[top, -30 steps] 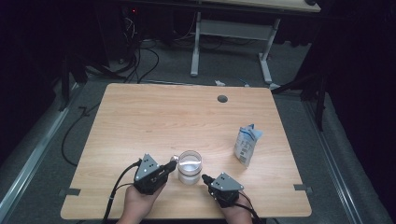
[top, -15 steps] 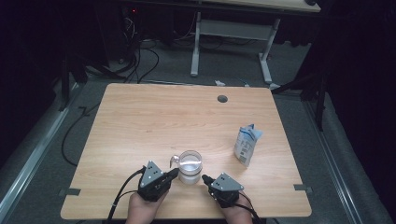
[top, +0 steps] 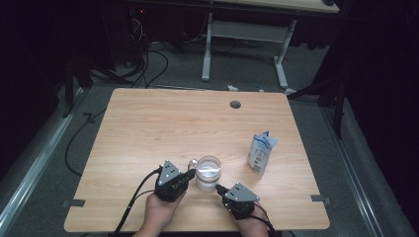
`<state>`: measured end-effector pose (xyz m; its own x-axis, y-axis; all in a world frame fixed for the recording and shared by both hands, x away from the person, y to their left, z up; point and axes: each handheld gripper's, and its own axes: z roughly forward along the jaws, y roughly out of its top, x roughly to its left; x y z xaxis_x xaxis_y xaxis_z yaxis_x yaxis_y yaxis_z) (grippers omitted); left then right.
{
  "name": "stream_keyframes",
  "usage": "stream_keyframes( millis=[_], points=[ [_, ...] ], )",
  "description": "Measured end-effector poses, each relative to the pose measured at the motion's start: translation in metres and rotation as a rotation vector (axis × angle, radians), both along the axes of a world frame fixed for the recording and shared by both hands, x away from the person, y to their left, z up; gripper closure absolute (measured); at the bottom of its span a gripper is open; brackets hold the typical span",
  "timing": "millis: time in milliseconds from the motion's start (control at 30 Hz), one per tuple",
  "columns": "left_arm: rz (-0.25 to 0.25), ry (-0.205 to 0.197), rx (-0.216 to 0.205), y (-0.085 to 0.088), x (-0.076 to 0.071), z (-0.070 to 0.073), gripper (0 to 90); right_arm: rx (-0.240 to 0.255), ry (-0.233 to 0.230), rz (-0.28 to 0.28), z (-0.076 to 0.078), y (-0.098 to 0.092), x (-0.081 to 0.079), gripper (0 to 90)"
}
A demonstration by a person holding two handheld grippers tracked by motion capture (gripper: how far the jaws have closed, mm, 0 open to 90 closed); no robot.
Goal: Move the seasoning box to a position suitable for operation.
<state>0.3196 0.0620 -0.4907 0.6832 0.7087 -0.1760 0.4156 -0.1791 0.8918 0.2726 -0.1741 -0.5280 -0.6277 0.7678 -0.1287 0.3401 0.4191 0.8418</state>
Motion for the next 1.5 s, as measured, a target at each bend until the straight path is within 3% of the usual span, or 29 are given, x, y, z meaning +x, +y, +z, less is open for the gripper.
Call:
stream_keyframes(
  millis=[267,467,633,800,967,1033,1100,1200,1333,1500],
  points=[
    [0.000,-0.008,-0.001,-0.005,0.010,0.000,90.0,0.012,0.004,-0.015,0.000,-0.003,0.004,89.4],
    [0.006,-0.020,0.018,0.005,0.004,0.000,89.9,0.011,0.003,-0.018,0.000,-0.005,0.003,89.3],
    [0.024,-0.014,0.027,0.025,-0.002,-0.004,89.9,0.018,0.002,-0.023,0.001,-0.008,0.001,89.4],
    [0.064,-0.024,0.037,0.056,-0.007,-0.006,89.4,0.035,-0.007,-0.036,0.004,-0.012,0.003,89.4],
    [0.088,-0.045,0.090,0.086,-0.009,-0.007,84.1,0.021,-0.020,-0.061,0.012,-0.017,0.011,89.4],
    [0.103,-0.051,0.100,0.097,-0.012,-0.010,77.2,0.017,-0.031,-0.076,0.017,-0.019,0.016,89.4],
    [0.119,-0.045,0.092,0.103,-0.015,-0.014,69.2,0.036,-0.030,-0.086,0.020,-0.019,0.021,89.5],
    [0.132,-0.047,0.065,0.110,-0.020,-0.017,59.8,0.016,-0.045,-0.113,0.025,-0.014,0.030,89.7],
    [0.140,-0.058,0.048,0.117,-0.024,-0.015,57.0,0.017,-0.036,-0.127,0.025,-0.013,0.038,89.9],
    [0.148,-0.039,0.043,0.124,-0.022,-0.020,57.0,0.018,-0.032,-0.118,0.025,-0.007,0.032,89.9]
  ],
)
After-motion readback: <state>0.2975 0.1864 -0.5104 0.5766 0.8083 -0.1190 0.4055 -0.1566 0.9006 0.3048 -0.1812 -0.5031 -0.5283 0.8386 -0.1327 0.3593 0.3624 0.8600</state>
